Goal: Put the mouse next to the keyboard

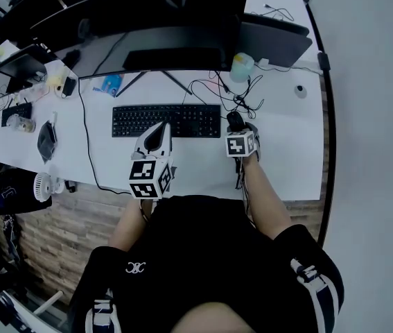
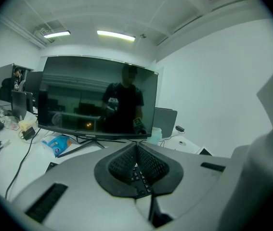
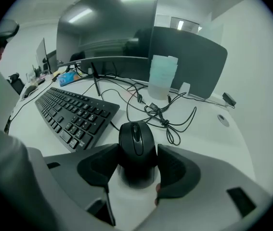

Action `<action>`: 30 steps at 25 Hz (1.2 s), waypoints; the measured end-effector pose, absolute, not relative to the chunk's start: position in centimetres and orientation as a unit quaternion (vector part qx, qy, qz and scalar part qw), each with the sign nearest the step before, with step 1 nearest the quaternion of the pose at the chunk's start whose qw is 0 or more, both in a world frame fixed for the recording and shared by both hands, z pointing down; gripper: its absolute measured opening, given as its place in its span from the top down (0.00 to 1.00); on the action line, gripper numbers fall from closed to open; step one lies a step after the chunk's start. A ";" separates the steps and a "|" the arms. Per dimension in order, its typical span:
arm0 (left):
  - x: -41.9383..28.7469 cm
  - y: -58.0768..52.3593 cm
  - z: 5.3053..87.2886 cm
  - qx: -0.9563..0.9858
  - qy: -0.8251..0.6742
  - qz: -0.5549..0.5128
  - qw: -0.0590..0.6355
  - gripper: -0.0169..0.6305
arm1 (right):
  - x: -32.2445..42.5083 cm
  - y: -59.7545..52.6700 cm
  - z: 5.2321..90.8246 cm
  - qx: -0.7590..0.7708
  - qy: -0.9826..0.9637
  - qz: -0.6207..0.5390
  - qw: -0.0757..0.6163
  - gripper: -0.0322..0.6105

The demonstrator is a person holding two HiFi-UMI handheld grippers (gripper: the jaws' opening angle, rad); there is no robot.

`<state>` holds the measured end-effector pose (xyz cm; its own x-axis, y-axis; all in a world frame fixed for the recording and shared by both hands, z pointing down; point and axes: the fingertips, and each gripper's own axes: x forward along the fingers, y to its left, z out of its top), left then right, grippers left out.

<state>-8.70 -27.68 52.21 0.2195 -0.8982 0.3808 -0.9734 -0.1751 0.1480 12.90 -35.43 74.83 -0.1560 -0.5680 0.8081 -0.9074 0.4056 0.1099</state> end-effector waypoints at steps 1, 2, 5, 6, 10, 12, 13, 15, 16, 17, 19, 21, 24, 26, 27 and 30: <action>-8.6 -27.7 52.2 0.761 -0.614 0.102 0.182 0.95 | 12.9 -35.5 74.9 0.499 -0.730 0.209 0.417 0.53; -8.4 -27.7 52.1 0.763 -0.612 0.101 0.181 0.95 | 12.9 -35.4 74.9 0.496 -0.729 0.212 0.421 0.53; -7.7 -28.0 51.7 0.772 -0.603 0.098 0.177 0.95 | 12.8 -35.4 75.0 0.496 -0.727 0.223 0.419 0.52; -7.6 -28.2 51.5 0.775 -0.600 0.097 0.175 0.95 | 12.8 -35.4 75.0 0.497 -0.726 0.228 0.416 0.51; -7.2 -28.5 51.0 0.784 -0.590 0.092 0.169 0.95 | 13.0 -35.9 72.8 0.520 -0.735 0.222 0.375 0.46; -7.2 -28.6 50.7 0.788 -0.586 0.089 0.166 0.95 | 12.7 -36.5 70.1 0.532 -0.751 0.208 0.333 0.46; -7.2 -28.7 50.6 0.789 -0.585 0.088 0.164 0.95 | 12.5 -36.8 68.4 0.537 -0.760 0.198 0.308 0.47; -7.1 -29.0 50.1 0.793 -0.581 0.084 0.160 0.95 | 12.1 -37.4 64.2 0.548 -0.778 0.171 0.255 0.48; -7.0 -29.1 49.9 0.796 -0.580 0.081 0.157 0.95 | 12.1 -37.7 61.8 0.555 -0.786 0.152 0.226 0.50; -6.9 -29.3 49.6 0.798 -0.578 0.079 0.154 0.95 | 12.0 -37.8 59.3 0.561 -0.794 0.130 0.195 0.52; -6.8 -29.6 48.9 0.803 -0.574 0.074 0.146 0.95 | 11.8 -37.7 54.3 0.566 -0.809 0.089 0.130 0.56; -6.6 -29.9 48.1 0.806 -0.571 0.068 0.138 0.95 | 11.8 -37.0 49.6 0.568 -0.818 0.050 0.070 0.59; -6.4 -30.2 46.9 0.812 -0.567 0.057 0.129 0.95 | 12.3 -35.5 43.9 0.581 -0.814 -0.001 -0.002 0.71; -6.2 -30.3 46.4 0.815 -0.563 0.053 0.124 0.95 | 12.9 -34.5 41.4 0.593 -0.804 -0.021 -0.035 0.82; -6.1 -30.3 46.2 0.817 -0.562 0.052 0.122 0.95 | 13.2 -34.1 40.5 0.597 -0.800 -0.026 -0.047 0.91; -6.0 -30.2 45.8 0.819 -0.559 0.049 0.120 0.95 | 13.9 -33.2 39.2 0.606 -0.792 -0.029 -0.065 0.93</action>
<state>-5.98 -30.16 45.83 0.3709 -0.9034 0.2150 -0.9271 -0.3468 0.1420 13.91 -33.18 39.17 -0.2559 -0.9569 -0.1375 -0.9643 0.2627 -0.0336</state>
